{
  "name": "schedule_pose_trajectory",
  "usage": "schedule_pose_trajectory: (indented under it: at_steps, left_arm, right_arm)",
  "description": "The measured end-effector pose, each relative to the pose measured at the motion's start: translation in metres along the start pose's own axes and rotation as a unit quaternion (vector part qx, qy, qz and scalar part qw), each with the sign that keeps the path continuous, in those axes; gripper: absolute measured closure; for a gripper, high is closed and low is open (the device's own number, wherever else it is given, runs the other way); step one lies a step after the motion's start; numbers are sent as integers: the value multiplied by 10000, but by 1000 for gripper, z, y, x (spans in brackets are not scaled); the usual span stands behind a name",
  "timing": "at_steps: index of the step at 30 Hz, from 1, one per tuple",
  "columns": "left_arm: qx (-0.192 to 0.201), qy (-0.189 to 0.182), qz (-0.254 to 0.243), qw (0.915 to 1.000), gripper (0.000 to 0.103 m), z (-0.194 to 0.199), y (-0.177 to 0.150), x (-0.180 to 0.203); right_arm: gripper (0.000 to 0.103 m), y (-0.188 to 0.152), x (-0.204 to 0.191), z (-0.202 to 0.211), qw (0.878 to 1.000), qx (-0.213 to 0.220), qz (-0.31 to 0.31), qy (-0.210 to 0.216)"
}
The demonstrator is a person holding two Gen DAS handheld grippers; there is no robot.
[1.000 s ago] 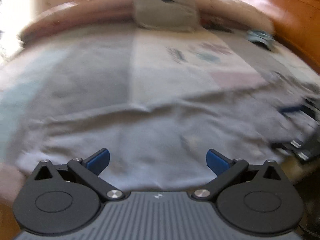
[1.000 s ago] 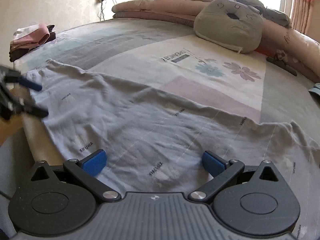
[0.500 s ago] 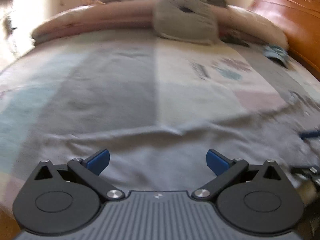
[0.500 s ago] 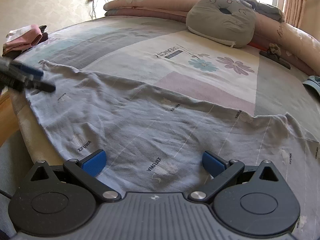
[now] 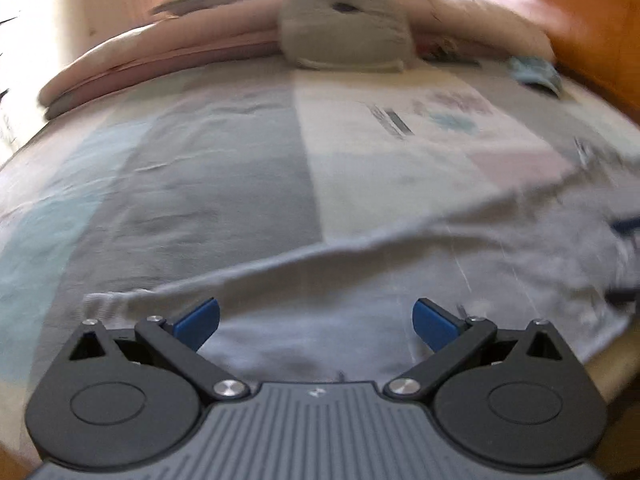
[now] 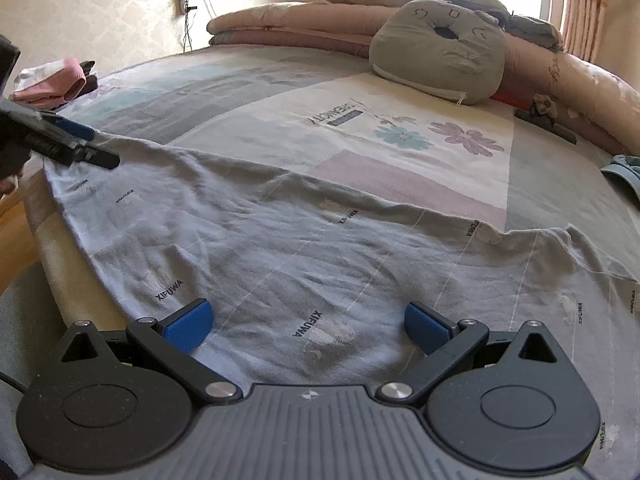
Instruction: Fold clothes
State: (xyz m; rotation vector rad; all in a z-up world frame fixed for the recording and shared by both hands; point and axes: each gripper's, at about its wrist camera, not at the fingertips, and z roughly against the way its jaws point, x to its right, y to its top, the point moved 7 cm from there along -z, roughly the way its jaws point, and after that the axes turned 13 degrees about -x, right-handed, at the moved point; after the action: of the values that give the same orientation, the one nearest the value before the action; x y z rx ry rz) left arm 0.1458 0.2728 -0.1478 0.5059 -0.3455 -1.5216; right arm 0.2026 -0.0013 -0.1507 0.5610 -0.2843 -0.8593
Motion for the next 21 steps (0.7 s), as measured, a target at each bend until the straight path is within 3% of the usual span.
schedule_pose_trajectory:
  at_steps: [4, 10, 14, 17, 21]
  left_arm:
    - [-145, -253, 530, 9982, 0, -7, -5, -11]
    - [-85, -27, 277, 9996, 1, 12, 9, 7]
    - [183, -513, 78, 9985, 1, 31, 30, 47]
    - [296, -787, -276, 9961, 1, 34, 47, 92]
    - [185, -952, -418, 9944, 1, 22, 50, 143]
  right_arm:
    - [0, -5, 3, 4, 9999, -48, 96, 55]
    - [0, -23, 29, 31, 9996, -265, -78, -19]
    - [0, -27, 71, 45, 9986, -60, -402, -328]
    - [0, -35, 106, 38, 9948, -218, -834, -544]
    - [0, -58, 123, 42, 9946, -149, -917, -469]
